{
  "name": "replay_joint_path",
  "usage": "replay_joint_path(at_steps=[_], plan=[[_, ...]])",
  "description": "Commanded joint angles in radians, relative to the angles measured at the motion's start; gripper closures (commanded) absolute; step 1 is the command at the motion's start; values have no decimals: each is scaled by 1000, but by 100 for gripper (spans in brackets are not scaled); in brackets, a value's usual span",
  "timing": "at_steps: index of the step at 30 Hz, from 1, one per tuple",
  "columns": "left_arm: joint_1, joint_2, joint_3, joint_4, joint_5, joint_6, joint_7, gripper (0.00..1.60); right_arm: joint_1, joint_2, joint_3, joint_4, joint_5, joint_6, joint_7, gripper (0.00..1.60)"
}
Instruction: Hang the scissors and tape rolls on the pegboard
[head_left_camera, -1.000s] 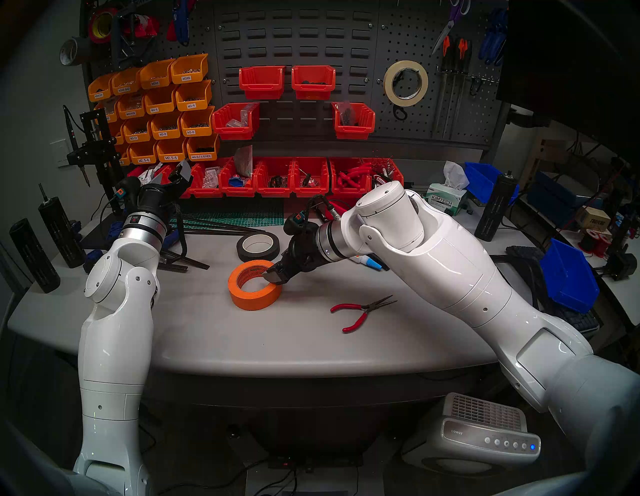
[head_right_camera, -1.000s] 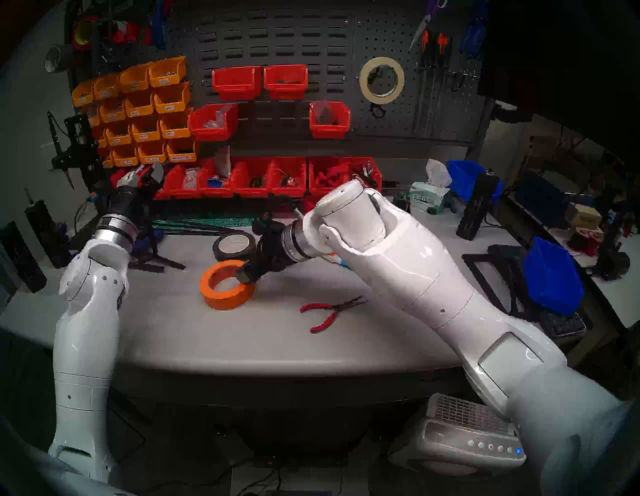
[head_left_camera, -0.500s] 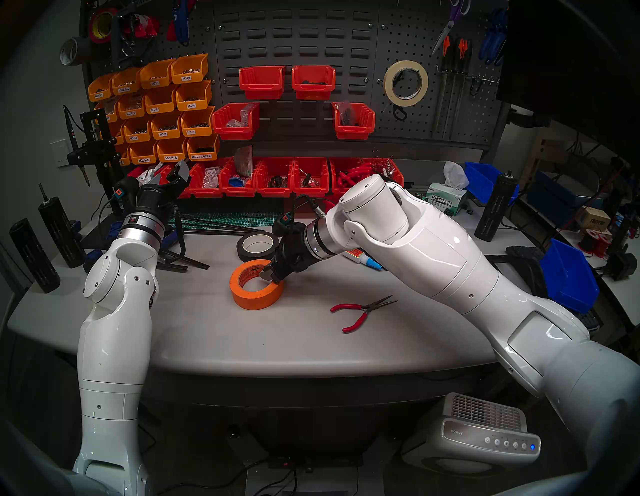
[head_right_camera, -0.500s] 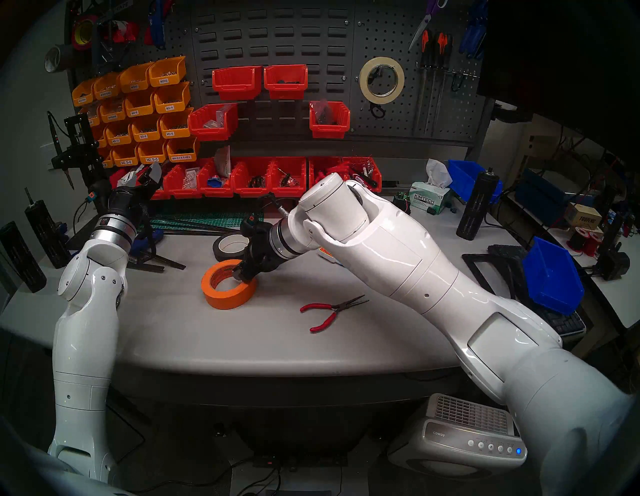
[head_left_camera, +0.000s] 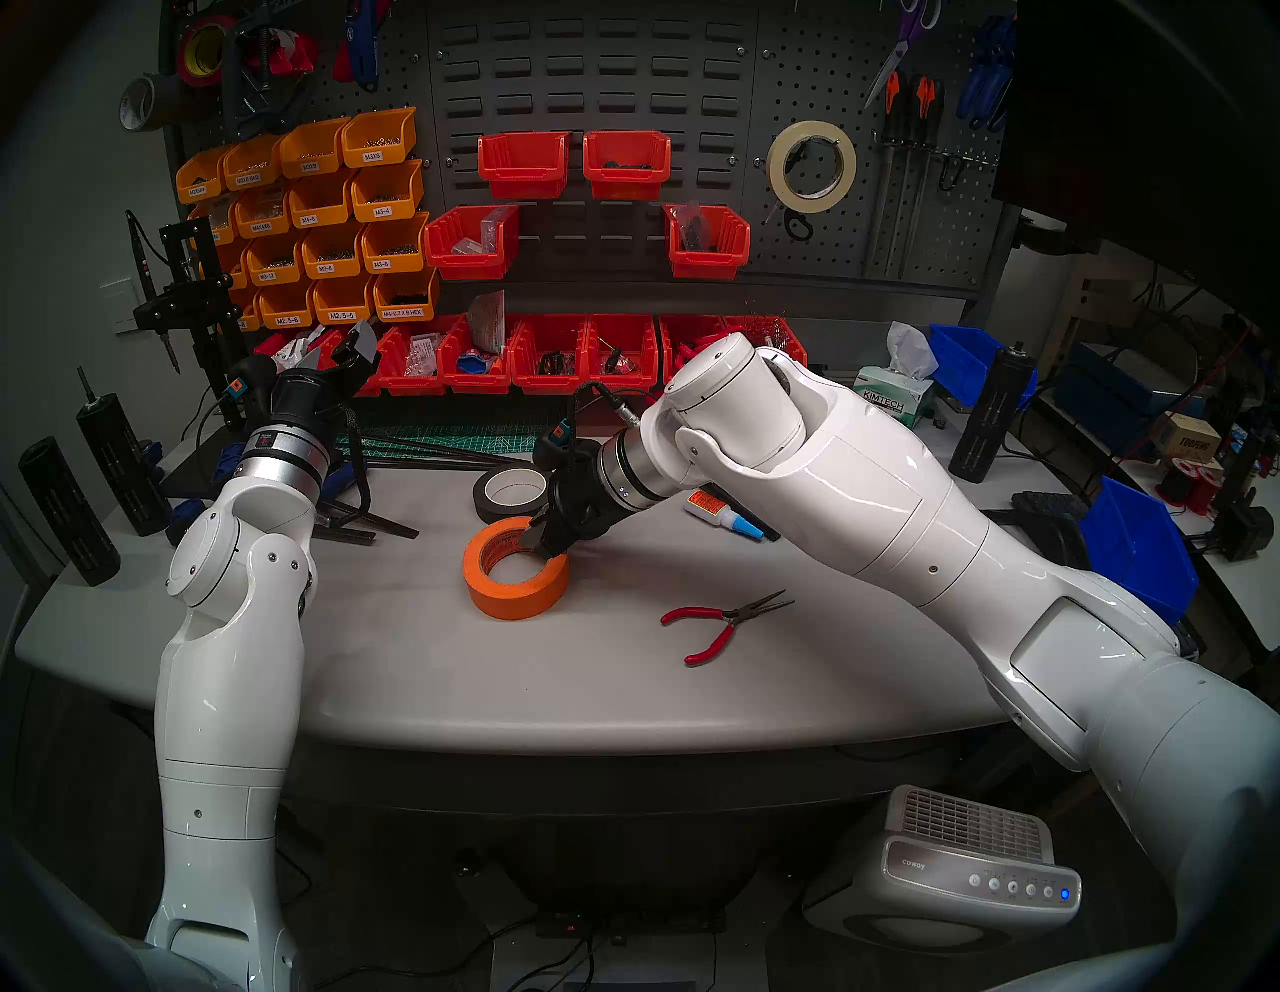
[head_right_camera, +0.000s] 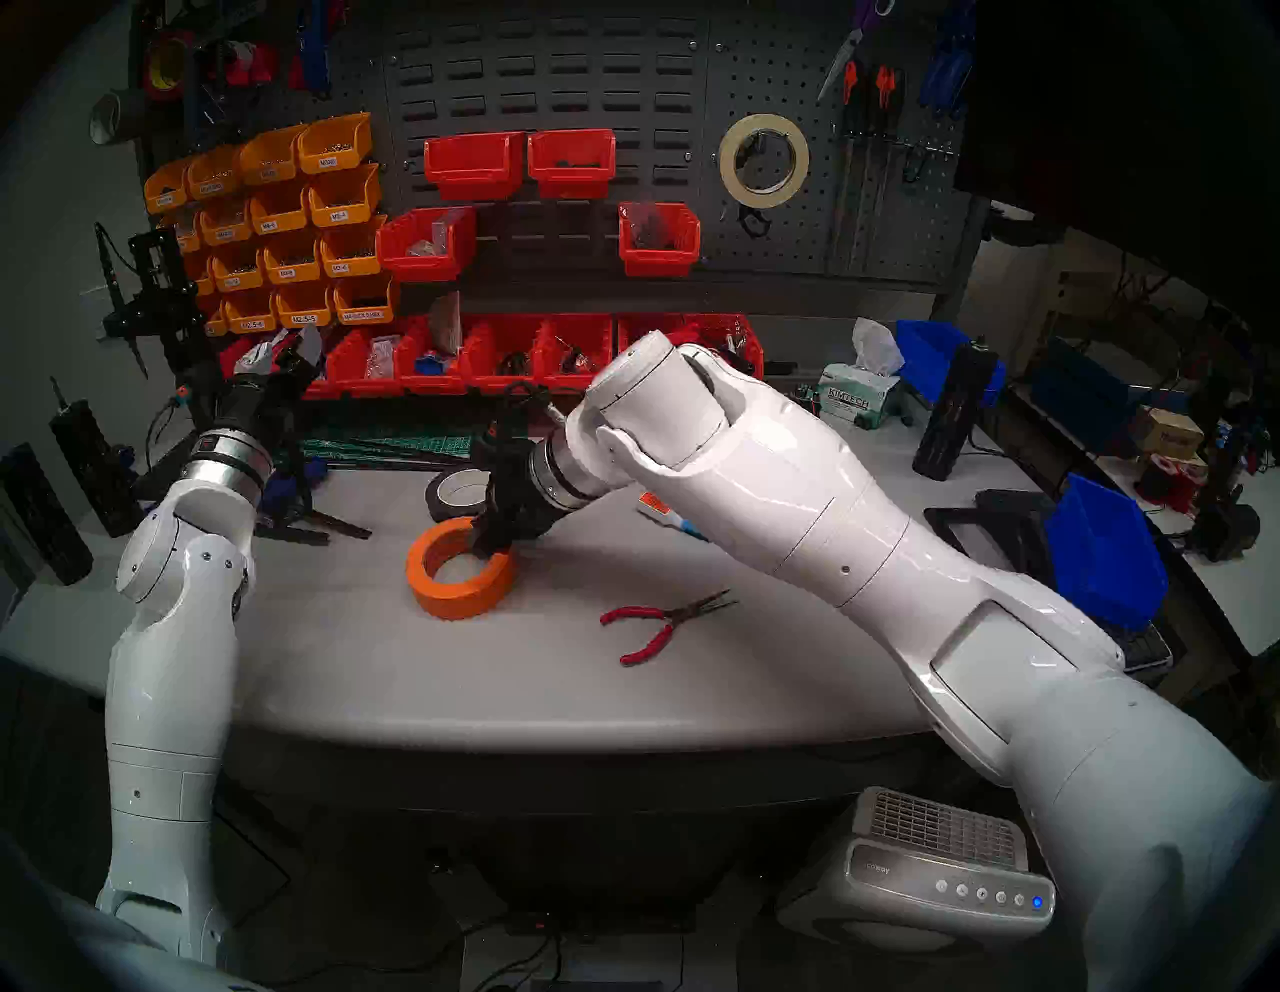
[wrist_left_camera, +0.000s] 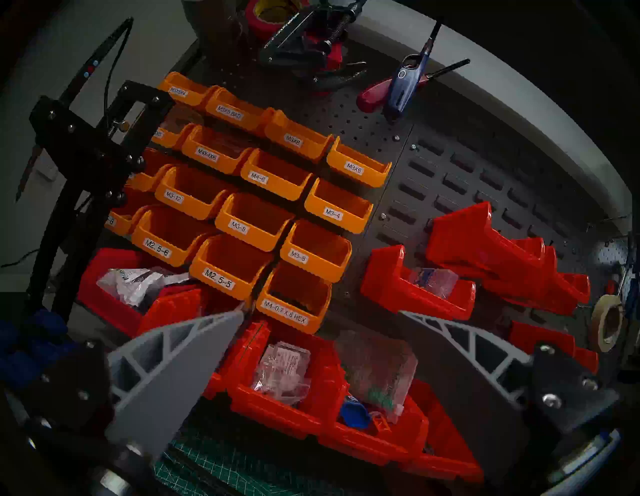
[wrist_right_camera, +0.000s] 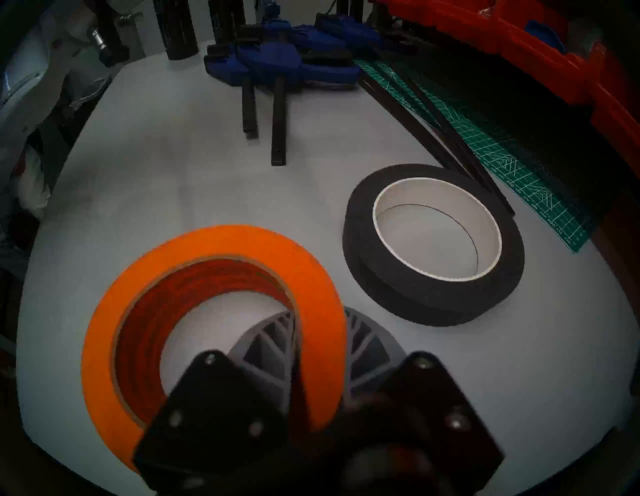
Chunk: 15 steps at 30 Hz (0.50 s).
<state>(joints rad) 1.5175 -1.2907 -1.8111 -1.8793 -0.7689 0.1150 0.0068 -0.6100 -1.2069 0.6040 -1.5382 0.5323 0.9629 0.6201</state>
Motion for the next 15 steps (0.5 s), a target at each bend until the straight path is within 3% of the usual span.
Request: replay_joint_path(at_steps=[1,15], plan=[[-23,2,-2,-29,2,-16,-4,0,32,19,36,-45,12,-3,-2,160],[-33,11,11,-23,5,-11,-10,0,-4,76,129,-126,61,-16,-24,160]])
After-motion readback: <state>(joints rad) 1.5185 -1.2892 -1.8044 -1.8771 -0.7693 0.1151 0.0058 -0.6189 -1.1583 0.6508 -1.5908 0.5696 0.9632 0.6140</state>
